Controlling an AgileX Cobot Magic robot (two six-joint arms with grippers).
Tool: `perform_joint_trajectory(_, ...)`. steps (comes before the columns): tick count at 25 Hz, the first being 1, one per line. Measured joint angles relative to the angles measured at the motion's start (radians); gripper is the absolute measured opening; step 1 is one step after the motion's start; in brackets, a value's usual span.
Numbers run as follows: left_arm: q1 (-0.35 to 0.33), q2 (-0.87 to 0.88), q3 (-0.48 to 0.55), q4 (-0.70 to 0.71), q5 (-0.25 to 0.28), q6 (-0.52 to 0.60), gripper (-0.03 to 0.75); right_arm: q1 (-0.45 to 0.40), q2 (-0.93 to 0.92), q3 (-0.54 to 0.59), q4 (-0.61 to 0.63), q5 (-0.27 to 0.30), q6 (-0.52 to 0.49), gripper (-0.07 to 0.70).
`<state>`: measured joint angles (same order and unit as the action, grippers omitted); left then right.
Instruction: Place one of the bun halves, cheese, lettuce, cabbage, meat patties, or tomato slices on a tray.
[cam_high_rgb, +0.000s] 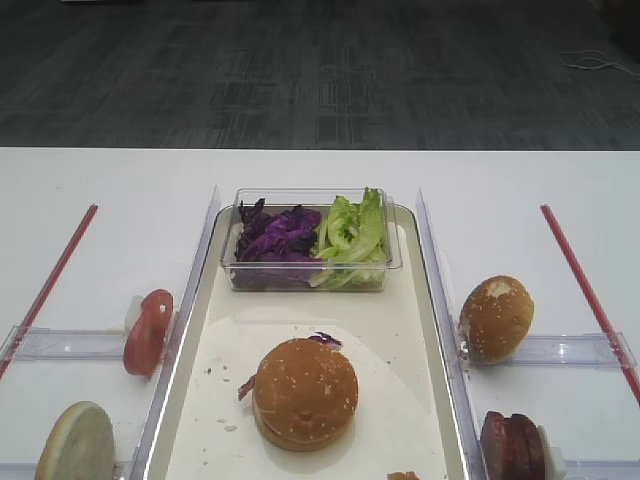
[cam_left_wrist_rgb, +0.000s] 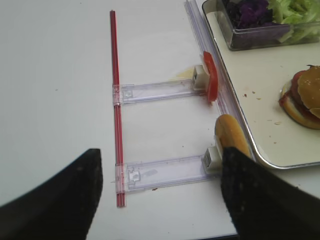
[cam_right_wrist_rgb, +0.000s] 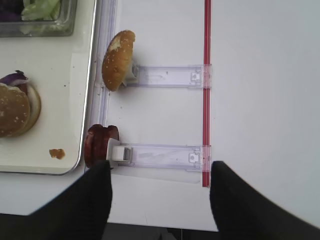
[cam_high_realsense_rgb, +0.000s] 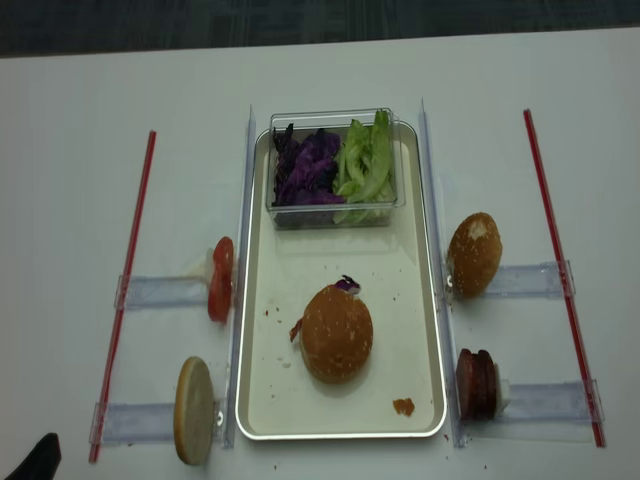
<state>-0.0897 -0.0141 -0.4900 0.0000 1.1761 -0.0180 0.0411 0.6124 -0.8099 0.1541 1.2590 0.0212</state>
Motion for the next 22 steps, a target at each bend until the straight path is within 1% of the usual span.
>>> perform_joint_trajectory(5, 0.0, 0.0, 0.0, 0.0, 0.0, 0.0, 0.468, 0.0, -0.136, 0.004, 0.0, 0.007, 0.0, 0.45)
perform_joint_trajectory(12, 0.0, 0.0, 0.0, 0.0, 0.0, 0.0, 0.468, 0.0, -0.274, 0.011, 0.0, 0.011, 0.0, 0.45)
perform_joint_trajectory(22, 0.0, 0.0, 0.0, 0.0, 0.0, 0.0, 0.468, 0.0, -0.428, 0.158, 0.0, 0.018, -0.009, 0.45)
